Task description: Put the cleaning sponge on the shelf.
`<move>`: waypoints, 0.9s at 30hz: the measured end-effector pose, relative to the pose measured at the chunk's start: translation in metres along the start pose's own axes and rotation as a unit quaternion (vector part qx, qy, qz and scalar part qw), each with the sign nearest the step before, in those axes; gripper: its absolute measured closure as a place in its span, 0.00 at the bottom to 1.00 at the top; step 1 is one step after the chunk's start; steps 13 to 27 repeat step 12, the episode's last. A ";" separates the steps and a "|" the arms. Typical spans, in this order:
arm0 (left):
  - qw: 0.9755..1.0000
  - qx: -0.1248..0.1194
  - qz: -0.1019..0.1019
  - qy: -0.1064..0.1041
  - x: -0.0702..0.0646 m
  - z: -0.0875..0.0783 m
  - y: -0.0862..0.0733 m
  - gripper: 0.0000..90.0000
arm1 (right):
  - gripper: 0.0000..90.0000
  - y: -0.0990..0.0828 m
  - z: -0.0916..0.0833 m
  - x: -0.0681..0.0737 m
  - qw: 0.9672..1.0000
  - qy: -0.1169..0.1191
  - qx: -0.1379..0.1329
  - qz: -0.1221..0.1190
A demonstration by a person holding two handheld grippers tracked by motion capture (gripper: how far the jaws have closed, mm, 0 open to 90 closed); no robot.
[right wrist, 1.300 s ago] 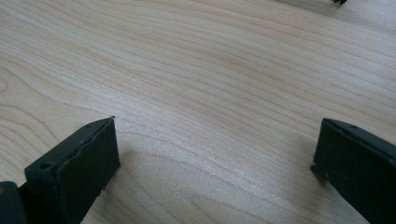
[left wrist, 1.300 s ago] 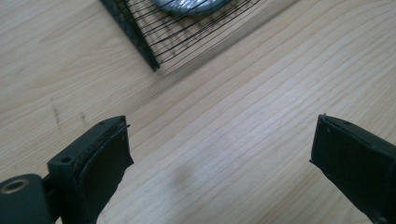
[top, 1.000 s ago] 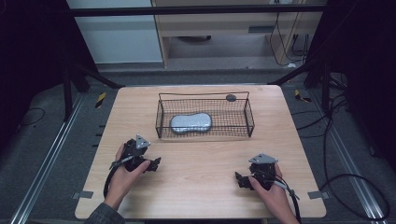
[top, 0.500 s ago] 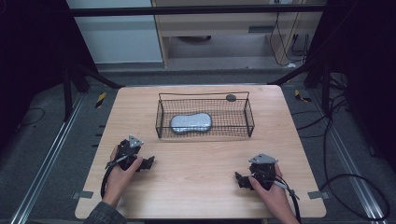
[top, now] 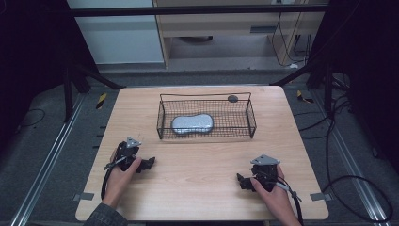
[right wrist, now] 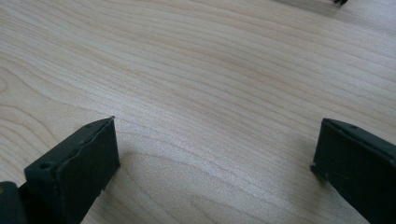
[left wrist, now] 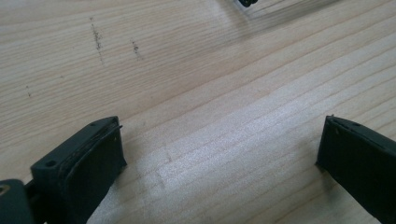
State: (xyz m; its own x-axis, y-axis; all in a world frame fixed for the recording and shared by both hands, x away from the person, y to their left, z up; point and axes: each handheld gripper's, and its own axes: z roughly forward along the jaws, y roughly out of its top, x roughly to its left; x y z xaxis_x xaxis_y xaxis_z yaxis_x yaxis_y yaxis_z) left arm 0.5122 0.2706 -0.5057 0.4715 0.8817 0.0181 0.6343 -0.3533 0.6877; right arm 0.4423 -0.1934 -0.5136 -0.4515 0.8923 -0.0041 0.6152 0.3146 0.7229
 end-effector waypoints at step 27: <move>1.000 -0.017 -0.002 0.001 -0.001 0.001 -0.003 0.00 | 0.00 0.000 0.001 -0.002 1.000 -0.006 -0.001 0.003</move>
